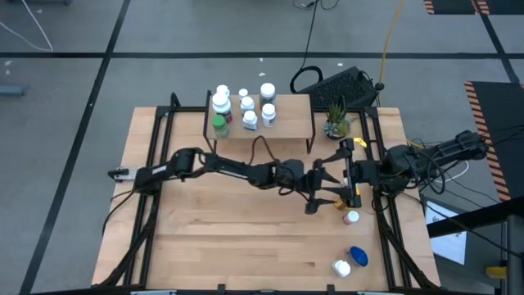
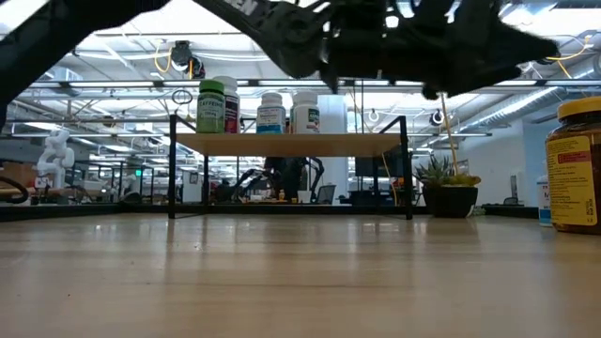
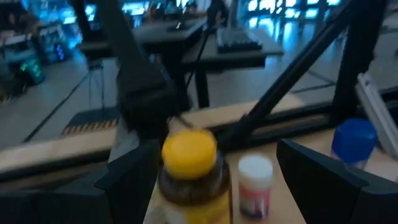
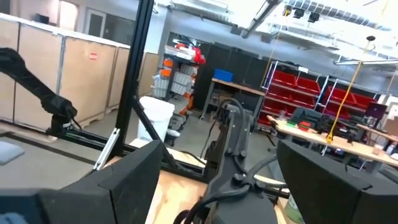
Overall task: Pick and place medicine bottles onto shelf by color
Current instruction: Put the yellow pill bottle on the shelf
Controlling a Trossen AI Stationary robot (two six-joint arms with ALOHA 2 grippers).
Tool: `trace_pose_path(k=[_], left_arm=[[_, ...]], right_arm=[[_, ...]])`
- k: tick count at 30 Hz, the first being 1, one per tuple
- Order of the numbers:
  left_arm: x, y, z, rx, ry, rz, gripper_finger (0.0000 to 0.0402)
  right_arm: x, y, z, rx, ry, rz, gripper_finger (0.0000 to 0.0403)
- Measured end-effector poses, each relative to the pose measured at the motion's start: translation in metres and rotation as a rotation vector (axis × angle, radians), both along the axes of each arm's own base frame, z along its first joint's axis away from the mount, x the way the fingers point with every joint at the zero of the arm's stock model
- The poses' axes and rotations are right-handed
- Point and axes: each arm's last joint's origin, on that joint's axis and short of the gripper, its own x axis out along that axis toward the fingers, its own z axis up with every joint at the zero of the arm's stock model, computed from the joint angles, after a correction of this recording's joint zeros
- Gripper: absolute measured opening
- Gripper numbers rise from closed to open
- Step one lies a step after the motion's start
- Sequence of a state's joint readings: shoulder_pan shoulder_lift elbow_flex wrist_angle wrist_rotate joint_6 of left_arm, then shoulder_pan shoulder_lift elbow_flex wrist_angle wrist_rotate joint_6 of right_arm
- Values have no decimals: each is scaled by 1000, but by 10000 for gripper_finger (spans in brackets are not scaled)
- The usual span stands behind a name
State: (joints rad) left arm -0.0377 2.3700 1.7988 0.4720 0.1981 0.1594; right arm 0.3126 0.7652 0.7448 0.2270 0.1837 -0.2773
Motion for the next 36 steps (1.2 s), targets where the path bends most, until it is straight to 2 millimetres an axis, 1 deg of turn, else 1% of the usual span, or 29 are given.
trace_pose_path(k=[4, 8, 11, 14, 18, 21, 26, 28, 31, 36], left_arm=[[19, 1, 3, 21, -60, -9, 326], [40, 12, -4, 1, -103, 11, 326], [54, 21, -18, -33, -77, 20, 326], [61, 26, -34, -66, -47, -7, 326], [63, 28, -40, -68, -47, -46, 326], [63, 28, -41, -37, -43, -65, 326], [63, 26, -49, -38, -20, -83, 326], [63, 24, -46, -40, -24, -70, 326], [64, 21, -45, -33, -26, 5, 326], [64, 17, -47, -28, -19, 3, 323]], right_arm=[[1, 0, 0, -12, 0, -4, 313], [1, 0, -1, -15, 1, -4, 313], [1, 0, 0, -16, -4, -4, 313], [1, 0, 0, -33, -6, -7, 313], [1, 0, 0, -59, -10, -10, 313], [1, 0, 1, -78, -20, -14, 313], [1, 0, 2, -85, -37, -16, 313], [1, 0, 3, -91, -42, -17, 313], [1, 0, 3, -97, -47, -17, 313], [1, 0, 4, -97, -58, -17, 313]])
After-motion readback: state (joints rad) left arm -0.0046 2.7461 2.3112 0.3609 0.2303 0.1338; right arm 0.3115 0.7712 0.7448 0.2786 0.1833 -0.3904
